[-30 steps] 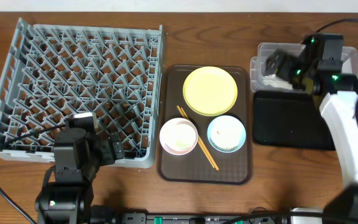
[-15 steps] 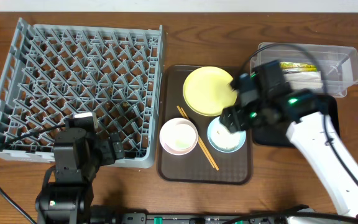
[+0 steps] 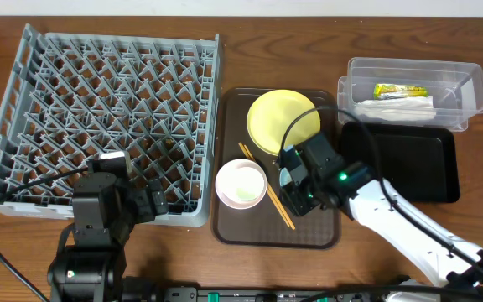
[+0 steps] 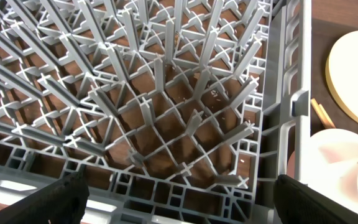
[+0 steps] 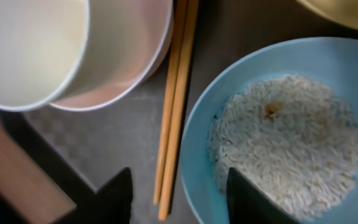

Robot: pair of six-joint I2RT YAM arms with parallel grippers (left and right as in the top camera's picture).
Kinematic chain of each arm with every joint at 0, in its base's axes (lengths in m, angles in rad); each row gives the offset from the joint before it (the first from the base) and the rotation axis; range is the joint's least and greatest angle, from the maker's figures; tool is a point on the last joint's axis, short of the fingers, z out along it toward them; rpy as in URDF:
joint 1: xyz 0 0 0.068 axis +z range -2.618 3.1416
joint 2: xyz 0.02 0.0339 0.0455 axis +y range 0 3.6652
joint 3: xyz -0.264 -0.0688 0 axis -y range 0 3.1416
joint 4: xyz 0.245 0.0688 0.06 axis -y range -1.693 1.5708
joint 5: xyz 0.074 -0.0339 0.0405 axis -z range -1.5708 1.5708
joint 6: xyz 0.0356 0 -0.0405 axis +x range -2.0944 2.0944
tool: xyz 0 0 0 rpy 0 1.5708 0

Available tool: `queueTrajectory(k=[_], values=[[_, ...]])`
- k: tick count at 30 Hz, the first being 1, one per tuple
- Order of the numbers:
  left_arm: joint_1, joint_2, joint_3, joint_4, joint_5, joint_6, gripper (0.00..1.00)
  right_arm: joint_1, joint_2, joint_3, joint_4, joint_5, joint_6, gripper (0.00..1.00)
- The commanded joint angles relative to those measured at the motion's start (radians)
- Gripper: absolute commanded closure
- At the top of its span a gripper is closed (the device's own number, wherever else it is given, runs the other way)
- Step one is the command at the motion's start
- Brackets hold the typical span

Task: Sort waste into correct bins and load items into the dishwasher
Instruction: 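Grasp the rim of the light blue rice bowl with the right gripper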

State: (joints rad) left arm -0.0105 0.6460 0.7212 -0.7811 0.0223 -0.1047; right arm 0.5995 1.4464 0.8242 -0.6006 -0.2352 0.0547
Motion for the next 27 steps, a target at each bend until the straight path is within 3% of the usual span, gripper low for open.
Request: queueTrajectory(k=[1,15,27], values=[[-0.004,-0.001,0.022,-0.001,-0.008,-0.005,0.03,0.019,0.005,-0.043,0.037,0.043,0.039,0.61],[-0.004,-0.001,0.022,-0.004,-0.008,-0.005,0.03,0.05,0.008,-0.108,0.125,0.09,0.042,0.78],[-0.004,-0.001,0.022,-0.004,-0.008,-0.005,0.02,0.069,0.014,-0.121,0.117,0.112,0.042,0.81]])
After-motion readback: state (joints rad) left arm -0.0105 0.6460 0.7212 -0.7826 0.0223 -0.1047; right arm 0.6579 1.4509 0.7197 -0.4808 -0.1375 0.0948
